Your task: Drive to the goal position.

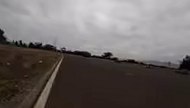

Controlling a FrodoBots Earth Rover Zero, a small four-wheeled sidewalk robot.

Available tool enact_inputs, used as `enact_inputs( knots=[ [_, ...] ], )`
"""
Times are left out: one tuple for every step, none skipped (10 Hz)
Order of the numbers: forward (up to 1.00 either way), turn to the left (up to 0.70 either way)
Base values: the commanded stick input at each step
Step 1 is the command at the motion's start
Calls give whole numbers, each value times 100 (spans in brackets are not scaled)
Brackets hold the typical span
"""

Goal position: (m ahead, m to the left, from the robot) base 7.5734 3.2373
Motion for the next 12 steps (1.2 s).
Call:
enact_inputs(
  knots=[
    [0, 73],
    [0, 85],
    [0, 85],
    [0, 85],
    [0, 85],
    [0, 85],
    [0, 85],
    [0, 85],
    [0, 85],
    [0, 56],
    [0, 14],
    [0, 0]
  ],
)
